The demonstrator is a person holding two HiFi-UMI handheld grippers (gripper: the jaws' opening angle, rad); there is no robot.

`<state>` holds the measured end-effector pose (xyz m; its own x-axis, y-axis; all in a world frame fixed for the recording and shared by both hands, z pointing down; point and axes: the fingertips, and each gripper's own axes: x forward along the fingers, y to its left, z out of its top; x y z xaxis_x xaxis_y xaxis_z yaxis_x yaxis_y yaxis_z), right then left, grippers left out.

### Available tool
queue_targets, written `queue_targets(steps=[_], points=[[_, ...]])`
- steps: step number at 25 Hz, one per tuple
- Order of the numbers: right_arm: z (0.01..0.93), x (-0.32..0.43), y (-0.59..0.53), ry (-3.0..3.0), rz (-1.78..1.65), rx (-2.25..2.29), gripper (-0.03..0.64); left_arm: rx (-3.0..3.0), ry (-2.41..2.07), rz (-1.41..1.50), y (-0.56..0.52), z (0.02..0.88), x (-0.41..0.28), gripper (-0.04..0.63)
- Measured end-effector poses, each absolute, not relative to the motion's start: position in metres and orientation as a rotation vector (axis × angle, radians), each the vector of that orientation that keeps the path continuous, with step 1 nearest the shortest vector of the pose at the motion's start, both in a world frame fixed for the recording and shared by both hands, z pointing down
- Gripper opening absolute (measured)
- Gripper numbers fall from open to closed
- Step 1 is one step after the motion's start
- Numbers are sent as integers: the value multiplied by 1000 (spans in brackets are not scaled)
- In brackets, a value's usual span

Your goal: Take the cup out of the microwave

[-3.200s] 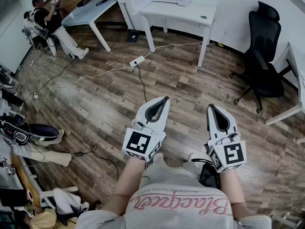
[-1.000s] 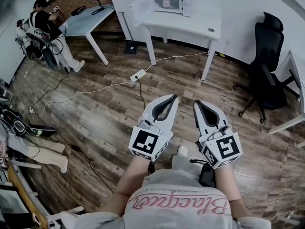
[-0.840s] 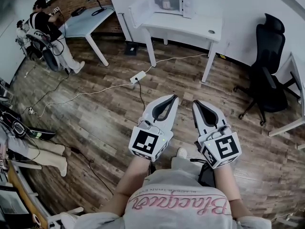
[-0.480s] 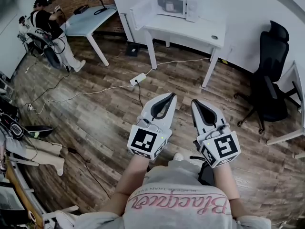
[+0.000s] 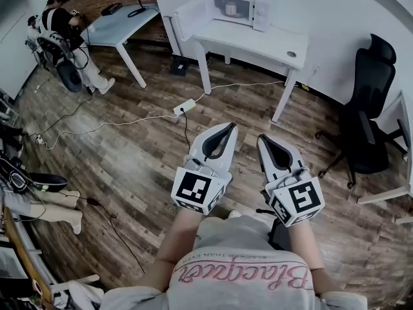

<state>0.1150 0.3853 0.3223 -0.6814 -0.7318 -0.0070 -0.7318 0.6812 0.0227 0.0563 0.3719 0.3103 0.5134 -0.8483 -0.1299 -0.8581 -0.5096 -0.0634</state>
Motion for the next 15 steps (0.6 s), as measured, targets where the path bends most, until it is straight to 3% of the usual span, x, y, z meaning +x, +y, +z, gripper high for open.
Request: queue_targets(steps=[15], points=[[329,131,384,-2902,-24,1259,12,-2635,1493,85,373,326,76,6]])
